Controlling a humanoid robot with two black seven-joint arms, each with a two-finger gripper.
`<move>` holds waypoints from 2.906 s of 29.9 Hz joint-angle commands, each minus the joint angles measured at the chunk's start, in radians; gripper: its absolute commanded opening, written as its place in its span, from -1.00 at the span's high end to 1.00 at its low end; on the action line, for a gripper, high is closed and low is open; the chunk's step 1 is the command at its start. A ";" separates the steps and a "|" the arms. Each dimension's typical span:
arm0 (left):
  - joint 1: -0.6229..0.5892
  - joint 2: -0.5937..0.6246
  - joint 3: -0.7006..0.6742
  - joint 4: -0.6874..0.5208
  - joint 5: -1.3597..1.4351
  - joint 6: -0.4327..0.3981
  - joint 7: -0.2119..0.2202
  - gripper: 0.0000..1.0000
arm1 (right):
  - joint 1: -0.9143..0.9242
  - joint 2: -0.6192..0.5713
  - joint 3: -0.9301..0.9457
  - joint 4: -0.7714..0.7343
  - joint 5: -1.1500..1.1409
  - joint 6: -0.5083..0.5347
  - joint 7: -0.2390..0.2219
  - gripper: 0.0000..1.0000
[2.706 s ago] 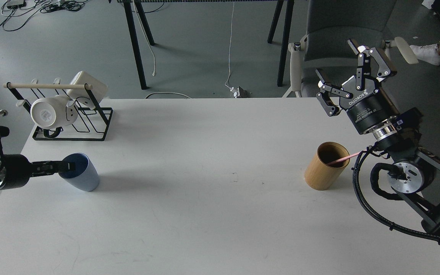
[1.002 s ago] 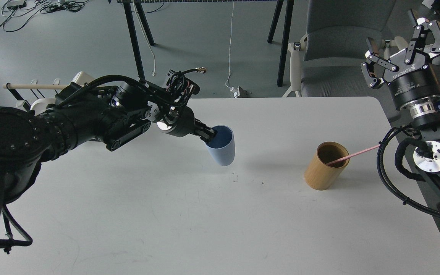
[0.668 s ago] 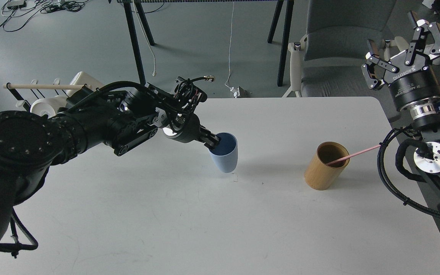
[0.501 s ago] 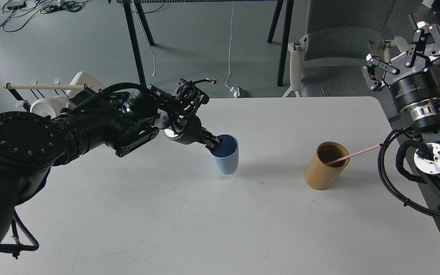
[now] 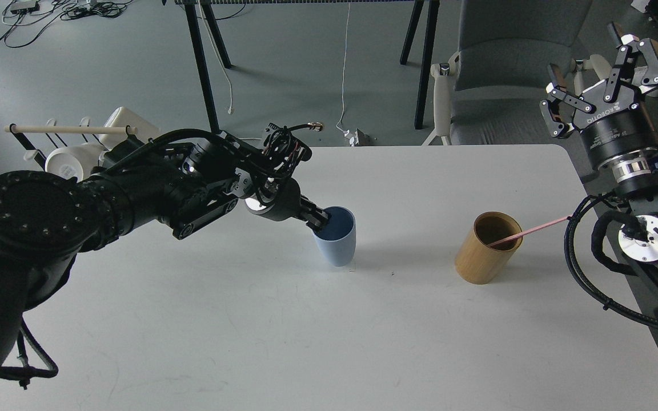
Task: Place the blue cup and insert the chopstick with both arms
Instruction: 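Set the blue cup down upright and open the left gripper, then withdraw the left arm toward the rack and lower the right gripper, then grasp the pink chopstick in the tan cup with the right gripper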
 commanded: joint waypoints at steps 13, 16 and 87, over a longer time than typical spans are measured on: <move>0.001 0.018 -0.011 -0.008 -0.008 -0.011 0.000 0.62 | -0.005 0.002 -0.001 -0.002 0.000 0.000 0.000 -0.77; 0.001 0.022 -0.012 -0.008 -0.019 -0.020 0.000 0.44 | -0.005 0.002 -0.001 -0.002 0.000 0.000 0.000 -0.77; 0.737 0.458 -1.312 -0.504 -0.692 -0.088 0.000 -0.88 | -0.414 -0.138 -0.176 0.014 -1.279 -0.667 0.000 -0.57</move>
